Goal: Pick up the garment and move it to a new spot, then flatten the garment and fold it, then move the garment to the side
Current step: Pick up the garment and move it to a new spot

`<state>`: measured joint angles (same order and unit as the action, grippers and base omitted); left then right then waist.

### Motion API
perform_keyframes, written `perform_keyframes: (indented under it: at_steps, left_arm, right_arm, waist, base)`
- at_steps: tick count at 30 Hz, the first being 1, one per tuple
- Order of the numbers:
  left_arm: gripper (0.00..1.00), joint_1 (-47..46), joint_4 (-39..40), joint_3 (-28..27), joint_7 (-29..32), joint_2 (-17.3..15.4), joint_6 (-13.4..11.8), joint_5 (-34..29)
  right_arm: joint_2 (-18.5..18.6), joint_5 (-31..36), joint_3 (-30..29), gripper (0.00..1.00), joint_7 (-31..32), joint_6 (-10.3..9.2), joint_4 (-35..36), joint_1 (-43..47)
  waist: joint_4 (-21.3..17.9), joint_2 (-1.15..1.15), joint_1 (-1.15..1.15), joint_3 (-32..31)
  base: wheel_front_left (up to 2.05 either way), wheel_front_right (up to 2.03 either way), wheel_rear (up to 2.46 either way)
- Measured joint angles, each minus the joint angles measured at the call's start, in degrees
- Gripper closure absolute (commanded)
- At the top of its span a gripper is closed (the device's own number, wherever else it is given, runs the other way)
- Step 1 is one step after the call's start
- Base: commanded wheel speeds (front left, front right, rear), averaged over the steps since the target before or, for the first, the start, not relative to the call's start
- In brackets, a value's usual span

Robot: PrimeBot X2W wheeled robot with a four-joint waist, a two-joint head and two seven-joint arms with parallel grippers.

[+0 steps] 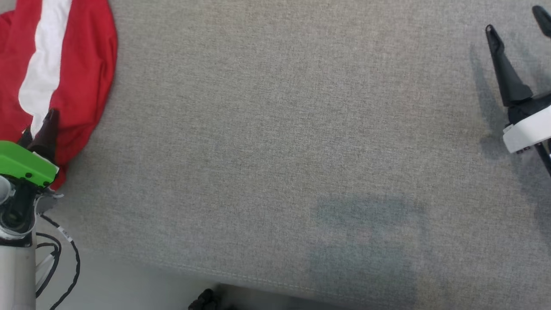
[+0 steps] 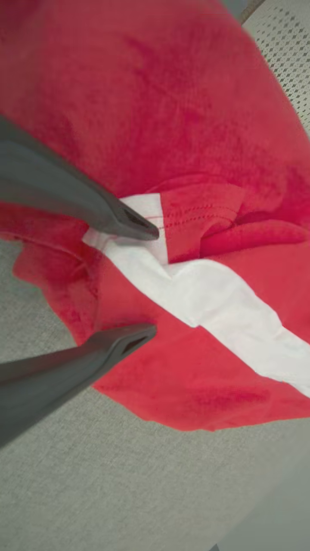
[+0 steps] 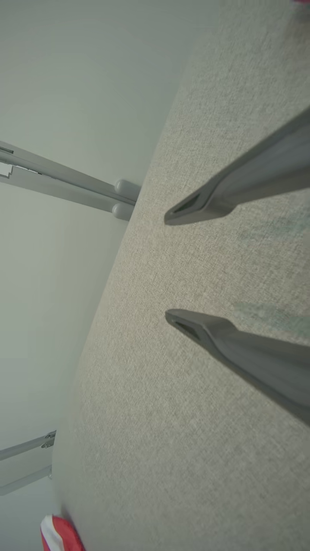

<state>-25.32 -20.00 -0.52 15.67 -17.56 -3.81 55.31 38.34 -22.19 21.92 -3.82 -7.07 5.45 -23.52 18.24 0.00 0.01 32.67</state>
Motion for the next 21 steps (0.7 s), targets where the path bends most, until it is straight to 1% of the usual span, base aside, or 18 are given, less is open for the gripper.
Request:
perform_keyframes:
  at_steps: [3,5,6,7,8,9,10,13,16,18,21]
  left_arm:
    - [0.00,-1.82,-1.08,0.46,0.00,1.08,0.00,0.49]
    - [0.00,-2.98,-2.14,0.90,-0.12,1.24,0.01,0.29]
    - [0.11,-3.53,-2.87,0.93,-0.54,1.23,0.01,0.00]
    - [0.11,-3.95,-3.70,0.86,-0.70,1.25,0.02,-0.05]
    - [0.49,-4.46,-4.11,0.71,-0.82,1.24,0.02,-0.04]
    - [0.84,-4.89,-4.63,0.56,-1.21,1.23,0.13,-0.03]
    - [1.00,-5.37,-5.16,0.46,-1.44,1.22,0.36,-0.01]
    - [1.00,-6.63,-6.82,0.48,-1.45,0.80,1.01,0.07]
    - [1.00,-7.16,-7.35,0.78,-1.25,0.68,2.32,0.15]
    - [1.00,-7.65,-7.39,0.64,-1.26,0.80,3.31,0.96]
    - [1.00,-8.56,-6.90,1.15,-1.34,1.88,5.37,1.23]
  right_arm:
    - [1.09,0.64,-1.05,0.00,0.62,0.00,1.25,-1.24]
    - [1.67,0.81,-1.72,0.00,0.77,0.00,1.59,-2.24]
    - [1.77,1.14,-1.97,0.00,0.75,0.00,1.49,-2.60]
    - [1.75,1.18,-2.00,0.00,0.49,0.00,1.33,-2.93]
    - [1.70,1.18,-2.05,0.00,0.30,0.00,1.21,-3.06]
    - [1.63,1.23,-2.05,0.00,0.07,0.00,1.09,-3.09]
    - [1.52,1.30,-2.10,0.00,-0.24,0.00,0.90,-3.11]
    - [1.40,1.42,-2.52,0.00,-1.04,0.00,0.63,-3.42]
    - [0.97,1.49,-2.53,0.00,-1.79,0.00,-0.47,-3.49]
    - [0.48,1.49,-2.49,0.00,-2.33,0.00,-1.37,-3.48]
    - [-0.92,1.46,-2.03,0.00,-3.32,-0.01,-2.67,-3.35]
  waist:
    - [-0.41,0.00,0.00,2.58]
    - [-0.58,0.00,0.00,4.26]
    - [-0.63,0.00,0.00,5.07]
    - [-0.66,0.00,0.00,5.80]
    - [-0.69,0.00,0.00,6.46]
    - [-0.71,0.01,0.00,7.03]
    - [-0.72,0.01,0.00,7.49]
    - [-0.65,0.00,0.00,8.04]
    - [-0.55,0.00,0.00,7.40]
    - [-0.51,0.00,0.00,6.78]
    - [-0.50,0.00,0.00,5.65]
  base:
    - [0.00,0.00,0.00]
    - [0.00,0.00,0.00]
    - [0.00,0.00,0.00]
    - [0.00,0.00,0.00]
    - [0.00,0.00,0.00]
    - [0.00,0.00,0.00]
    - [0.00,0.00,0.00]
    - [0.00,0.00,0.00]
    - [0.00,0.00,0.00]
    - [0.00,0.00,0.00]
    - [0.00,0.00,0.00]
